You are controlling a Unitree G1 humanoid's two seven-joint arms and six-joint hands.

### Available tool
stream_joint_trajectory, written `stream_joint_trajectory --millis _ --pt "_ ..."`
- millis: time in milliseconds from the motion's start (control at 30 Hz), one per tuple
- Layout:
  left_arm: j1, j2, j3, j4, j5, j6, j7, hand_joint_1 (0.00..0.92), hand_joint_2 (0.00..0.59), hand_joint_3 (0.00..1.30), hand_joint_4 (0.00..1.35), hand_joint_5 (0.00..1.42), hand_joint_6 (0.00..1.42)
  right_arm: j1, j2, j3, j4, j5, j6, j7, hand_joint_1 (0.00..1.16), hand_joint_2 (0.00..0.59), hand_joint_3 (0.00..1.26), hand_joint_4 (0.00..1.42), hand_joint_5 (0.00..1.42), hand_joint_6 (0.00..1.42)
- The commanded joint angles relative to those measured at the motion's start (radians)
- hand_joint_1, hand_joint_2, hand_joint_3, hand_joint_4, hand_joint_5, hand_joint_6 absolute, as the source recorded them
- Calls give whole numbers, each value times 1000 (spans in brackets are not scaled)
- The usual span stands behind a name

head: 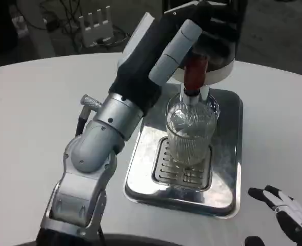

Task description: Grasp the cup under the faucet to collect the drink, then remove the cup.

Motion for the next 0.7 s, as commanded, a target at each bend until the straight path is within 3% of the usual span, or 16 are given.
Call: stream_joint_trajectory --millis 33,400,700 --pt "2 -9 -18 31 -5 -30 -35 0 86 535 550 625 643 11 -11 3 -15 5 -6 -7 246 503 126 30 0 0" --pt "-10 4 -53 50 16 -85 -109 0 86 531 546 617 632 0 -15 11 -15 0 9 -8 246 503 126 30 0 0" --pt "6 67 -96 -12 146 -132 -86 0 80 521 531 600 592 -4 -17 24 -15 -8 16 -9 245 505 126 30 0 0"
